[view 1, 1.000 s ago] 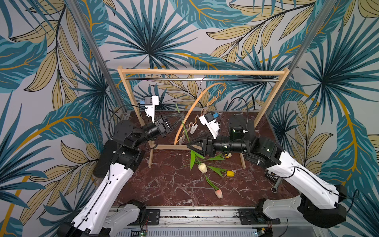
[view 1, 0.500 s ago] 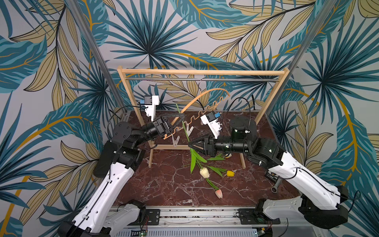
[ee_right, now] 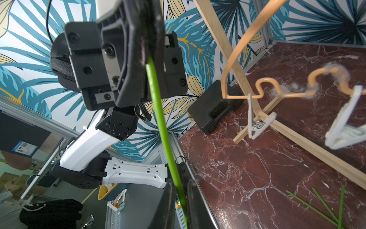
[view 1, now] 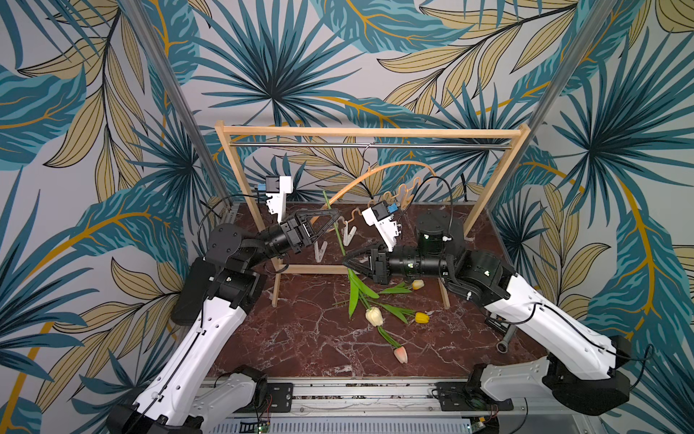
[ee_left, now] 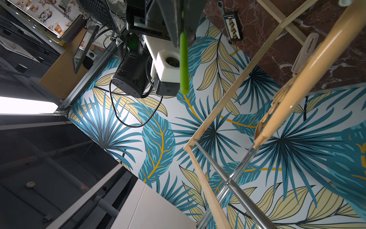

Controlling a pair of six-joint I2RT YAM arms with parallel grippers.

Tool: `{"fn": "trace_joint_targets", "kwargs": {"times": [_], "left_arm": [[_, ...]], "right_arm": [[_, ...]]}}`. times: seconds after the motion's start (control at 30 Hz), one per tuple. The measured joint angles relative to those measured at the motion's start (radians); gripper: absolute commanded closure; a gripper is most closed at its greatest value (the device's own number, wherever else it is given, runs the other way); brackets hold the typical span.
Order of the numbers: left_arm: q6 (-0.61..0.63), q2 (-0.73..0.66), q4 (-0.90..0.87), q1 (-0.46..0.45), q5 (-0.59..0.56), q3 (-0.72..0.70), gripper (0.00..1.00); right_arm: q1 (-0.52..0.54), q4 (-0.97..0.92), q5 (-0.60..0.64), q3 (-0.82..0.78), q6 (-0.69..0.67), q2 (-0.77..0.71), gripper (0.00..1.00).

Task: Dry the flowers on a clothes hanger
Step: Pick up the flower at the center of the board.

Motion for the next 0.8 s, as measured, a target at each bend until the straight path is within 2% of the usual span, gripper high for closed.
{"fn": "trace_joint_targets", "kwargs": {"times": [0.07, 0.17, 0.2, 0.23, 0.27, 0.3, 0.43, 0.53, 0.8], "left_arm": [[0.000, 0.000, 0.000, 0.000, -0.003, -0.007, 1.00], [0.009, 0.002, -0.008, 0.000, -0.011, -0.013, 1.00], [0.017, 0.002, -0.016, 0.000, -0.016, -0.013, 0.90], [0.031, 0.001, -0.026, 0.002, -0.024, -0.013, 0.72], [0.047, -0.002, -0.042, 0.005, -0.033, -0.013, 0.47], [0.062, -0.005, -0.066, 0.006, -0.042, -0.013, 0.39], [0.141, -0.025, -0.184, 0.023, -0.113, -0.010, 0.30], [0.215, -0.051, -0.303, 0.031, -0.212, 0.000, 0.27], [0.341, -0.119, -0.541, 0.059, -0.510, 0.039, 0.33]], "right_arm": [[0.002, 0.000, -0.003, 0.000, -0.002, 0.000, 0.94], [0.006, 0.000, -0.001, 0.000, -0.004, 0.000, 0.96], [0.006, -0.001, 0.005, 0.000, -0.006, 0.000, 0.96], [0.006, -0.001, 0.009, 0.000, -0.006, 0.000, 0.97], [0.006, -0.001, 0.017, 0.000, -0.006, 0.000, 0.97], [0.006, -0.001, 0.029, 0.000, -0.008, -0.002, 0.98], [0.005, -0.009, 0.095, -0.012, -0.014, -0.029, 0.98], [0.005, -0.033, 0.185, -0.049, -0.024, -0.085, 0.98], [-0.020, -0.129, 0.508, -0.154, -0.023, -0.253, 0.98]]}}
